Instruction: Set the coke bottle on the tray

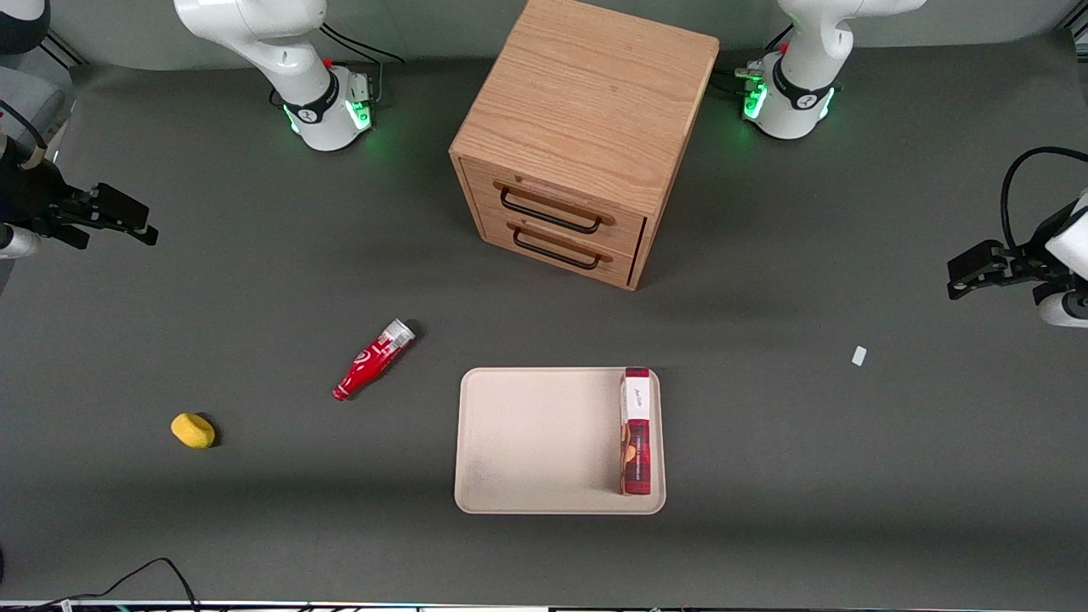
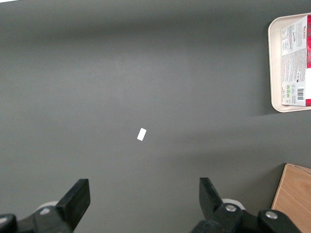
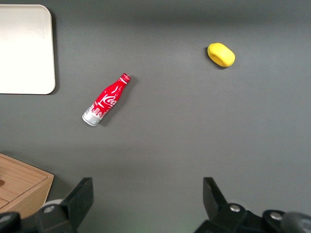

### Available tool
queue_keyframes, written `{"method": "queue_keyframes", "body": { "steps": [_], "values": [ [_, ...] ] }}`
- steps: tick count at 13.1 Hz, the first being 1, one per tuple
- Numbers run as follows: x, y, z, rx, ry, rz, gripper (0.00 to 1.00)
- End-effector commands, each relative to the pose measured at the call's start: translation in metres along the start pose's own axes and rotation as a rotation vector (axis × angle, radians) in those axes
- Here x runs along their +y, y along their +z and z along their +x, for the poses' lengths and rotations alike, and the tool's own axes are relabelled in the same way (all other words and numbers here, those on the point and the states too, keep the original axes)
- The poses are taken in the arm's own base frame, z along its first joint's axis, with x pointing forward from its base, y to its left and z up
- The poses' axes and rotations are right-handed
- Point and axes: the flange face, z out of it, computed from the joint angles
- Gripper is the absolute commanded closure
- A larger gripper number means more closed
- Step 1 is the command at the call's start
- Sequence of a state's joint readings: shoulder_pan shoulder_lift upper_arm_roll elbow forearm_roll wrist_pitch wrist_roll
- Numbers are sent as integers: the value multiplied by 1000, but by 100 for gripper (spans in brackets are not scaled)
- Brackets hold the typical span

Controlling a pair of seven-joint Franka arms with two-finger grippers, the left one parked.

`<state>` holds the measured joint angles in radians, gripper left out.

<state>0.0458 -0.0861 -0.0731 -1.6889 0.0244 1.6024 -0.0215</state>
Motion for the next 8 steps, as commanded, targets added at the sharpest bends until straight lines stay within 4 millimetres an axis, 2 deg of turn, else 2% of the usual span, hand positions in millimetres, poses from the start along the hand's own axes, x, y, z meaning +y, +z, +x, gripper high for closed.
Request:
{"method": "queue_keyframes", "body": {
  "steps": [1, 6, 8],
  "values": [
    [-4, -3, 2, -14, 12, -5, 0],
    [-5, 4, 4, -36, 59, -7, 0],
    [-26, 21, 14, -53, 79, -9, 0]
  ]
}}
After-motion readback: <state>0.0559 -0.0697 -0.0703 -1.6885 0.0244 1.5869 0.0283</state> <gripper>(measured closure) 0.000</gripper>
